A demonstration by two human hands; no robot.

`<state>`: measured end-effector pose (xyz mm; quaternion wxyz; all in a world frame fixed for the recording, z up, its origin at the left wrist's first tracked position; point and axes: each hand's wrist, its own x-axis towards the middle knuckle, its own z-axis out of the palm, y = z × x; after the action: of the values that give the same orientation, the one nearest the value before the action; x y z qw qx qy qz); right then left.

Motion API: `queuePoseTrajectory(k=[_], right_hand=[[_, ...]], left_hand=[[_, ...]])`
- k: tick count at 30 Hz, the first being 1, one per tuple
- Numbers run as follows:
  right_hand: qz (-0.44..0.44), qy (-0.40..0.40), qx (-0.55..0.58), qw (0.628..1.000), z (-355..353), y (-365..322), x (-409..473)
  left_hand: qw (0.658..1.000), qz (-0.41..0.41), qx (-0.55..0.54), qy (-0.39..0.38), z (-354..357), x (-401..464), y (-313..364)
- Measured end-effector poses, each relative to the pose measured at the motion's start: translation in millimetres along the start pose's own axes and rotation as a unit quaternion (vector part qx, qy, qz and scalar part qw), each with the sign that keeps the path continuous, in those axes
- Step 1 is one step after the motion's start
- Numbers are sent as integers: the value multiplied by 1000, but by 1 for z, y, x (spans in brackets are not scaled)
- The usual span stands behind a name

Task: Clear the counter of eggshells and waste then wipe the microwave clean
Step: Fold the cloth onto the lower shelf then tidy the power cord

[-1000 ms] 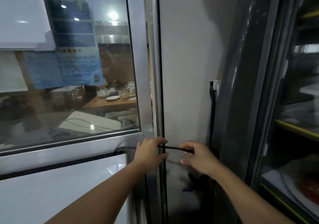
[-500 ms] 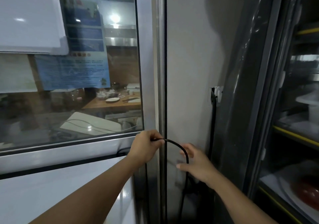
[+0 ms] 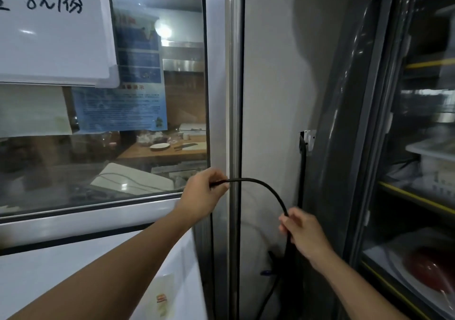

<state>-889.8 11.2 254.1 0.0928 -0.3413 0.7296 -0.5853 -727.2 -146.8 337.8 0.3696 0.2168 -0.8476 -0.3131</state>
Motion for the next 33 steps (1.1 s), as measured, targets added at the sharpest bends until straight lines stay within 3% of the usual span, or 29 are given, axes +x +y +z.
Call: queuePoseTrajectory(k=[6,11,15,21,25,33], right_hand=[[-86,-10,-97,992,-47,-72,-4],[-95,-19,-88,991,-57,-111,-25],[-63,-66,-63,994,-69,-108,-45],[74,-122,-84,986,-97,-77,-76],[53,-137,-10,989,-108,-87,-92],[2,-148,-45,988,-110,-135,-105]], left_hand=[[995,90,36,-32,10,7,70],[988,101,86,-78,17,5,102],[995,72,-11,-71,9,-2,105],[990,36,-136,11,-21,-9,108],[988,23,-149,34,-30,-19,111],[988,8,-152,33,-32,-37,118]])
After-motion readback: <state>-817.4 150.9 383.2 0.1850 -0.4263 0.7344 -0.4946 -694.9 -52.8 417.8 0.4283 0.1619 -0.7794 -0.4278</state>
